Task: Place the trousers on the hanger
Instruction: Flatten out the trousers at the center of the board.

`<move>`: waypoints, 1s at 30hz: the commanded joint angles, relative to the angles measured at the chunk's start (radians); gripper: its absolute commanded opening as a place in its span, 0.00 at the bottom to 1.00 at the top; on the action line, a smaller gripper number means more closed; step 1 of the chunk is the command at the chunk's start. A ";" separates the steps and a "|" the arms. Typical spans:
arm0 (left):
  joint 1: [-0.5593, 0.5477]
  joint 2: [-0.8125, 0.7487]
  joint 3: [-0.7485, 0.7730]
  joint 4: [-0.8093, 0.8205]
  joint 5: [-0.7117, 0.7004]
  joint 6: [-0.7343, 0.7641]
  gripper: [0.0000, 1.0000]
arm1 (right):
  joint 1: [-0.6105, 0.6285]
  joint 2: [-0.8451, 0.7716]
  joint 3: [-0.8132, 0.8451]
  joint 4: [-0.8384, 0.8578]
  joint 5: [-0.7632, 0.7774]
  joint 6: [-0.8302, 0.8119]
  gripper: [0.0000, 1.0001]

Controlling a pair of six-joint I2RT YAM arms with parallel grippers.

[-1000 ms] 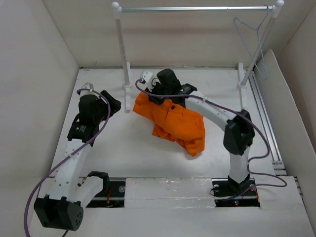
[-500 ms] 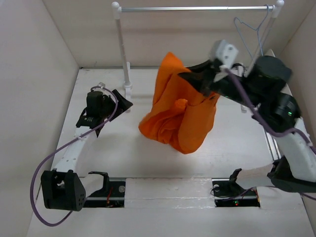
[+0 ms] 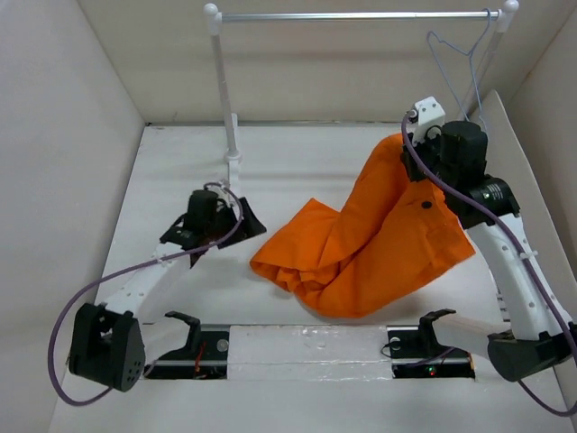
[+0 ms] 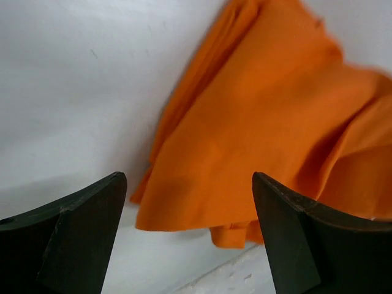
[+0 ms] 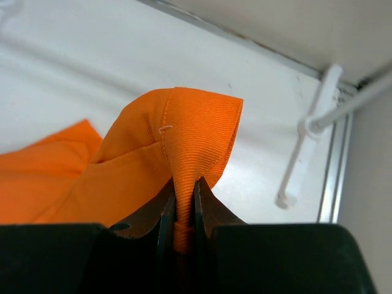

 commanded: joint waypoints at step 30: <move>-0.499 0.067 0.216 -0.428 -0.603 -0.145 0.00 | -0.030 -0.146 -0.103 0.052 -0.172 -0.022 0.00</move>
